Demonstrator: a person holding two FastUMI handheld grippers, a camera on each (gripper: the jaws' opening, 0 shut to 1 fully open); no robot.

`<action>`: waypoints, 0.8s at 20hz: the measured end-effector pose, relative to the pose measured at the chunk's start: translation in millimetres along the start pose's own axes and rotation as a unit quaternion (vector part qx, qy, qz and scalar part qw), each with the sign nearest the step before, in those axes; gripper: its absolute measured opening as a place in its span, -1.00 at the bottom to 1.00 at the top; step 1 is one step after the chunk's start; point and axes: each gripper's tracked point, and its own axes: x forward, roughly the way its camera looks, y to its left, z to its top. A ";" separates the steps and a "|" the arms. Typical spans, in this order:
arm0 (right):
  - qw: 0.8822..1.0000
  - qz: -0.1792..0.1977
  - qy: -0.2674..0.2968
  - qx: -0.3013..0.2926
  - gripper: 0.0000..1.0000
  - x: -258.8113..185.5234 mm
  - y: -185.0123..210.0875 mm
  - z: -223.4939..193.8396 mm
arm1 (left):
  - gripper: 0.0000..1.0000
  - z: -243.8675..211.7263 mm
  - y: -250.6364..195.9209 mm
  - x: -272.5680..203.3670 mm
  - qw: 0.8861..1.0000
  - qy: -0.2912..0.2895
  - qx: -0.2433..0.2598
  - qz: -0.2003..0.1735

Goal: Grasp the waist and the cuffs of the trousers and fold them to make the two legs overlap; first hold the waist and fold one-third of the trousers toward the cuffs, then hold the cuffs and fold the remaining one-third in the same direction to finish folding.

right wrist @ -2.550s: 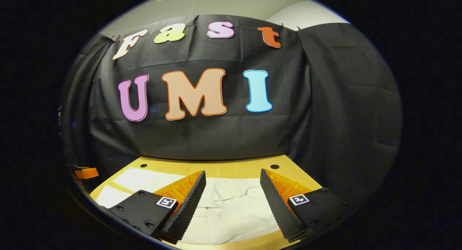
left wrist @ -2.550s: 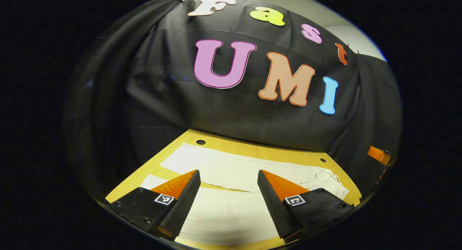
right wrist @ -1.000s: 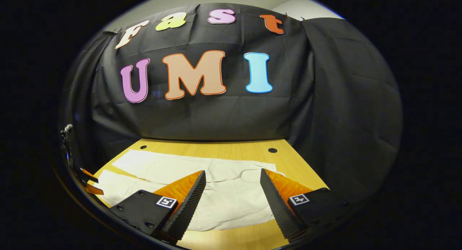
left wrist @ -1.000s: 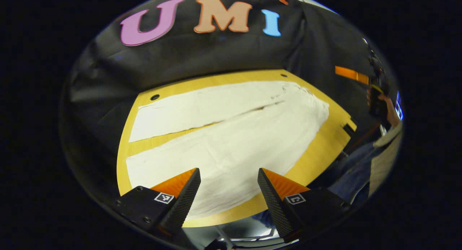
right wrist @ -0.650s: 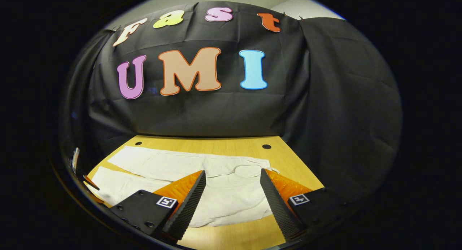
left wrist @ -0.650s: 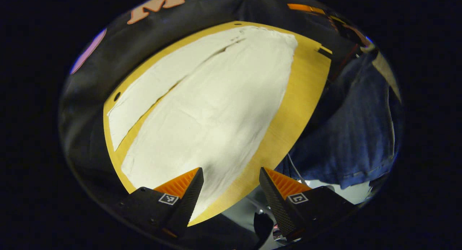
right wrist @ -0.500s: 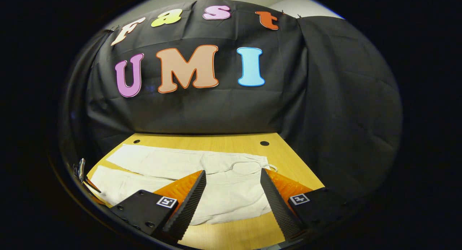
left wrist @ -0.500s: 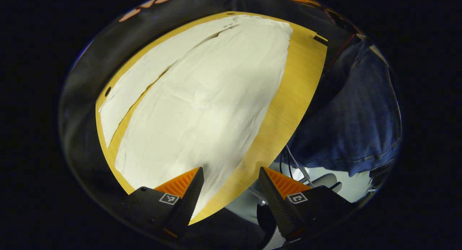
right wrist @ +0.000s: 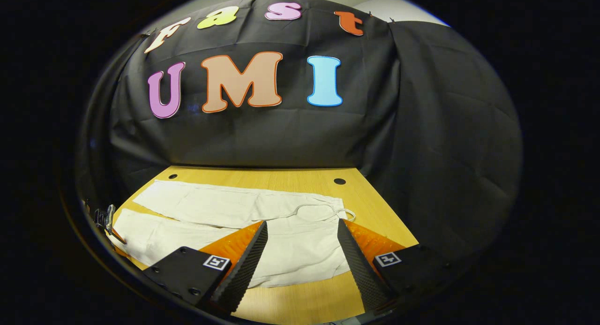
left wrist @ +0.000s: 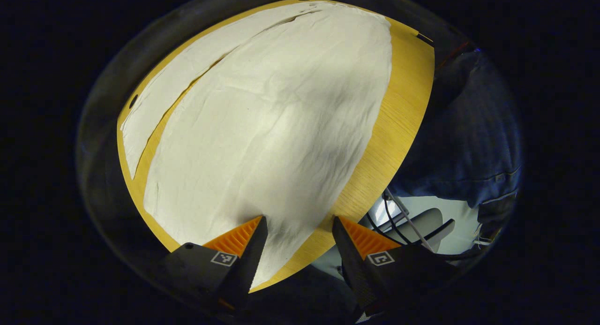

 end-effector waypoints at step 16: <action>0.991 0.098 0.058 -0.071 0.93 41.2 38.2 -33.1 | -1.00 2.4 28.2 6.5 0.998 0.068 0.004 -0.006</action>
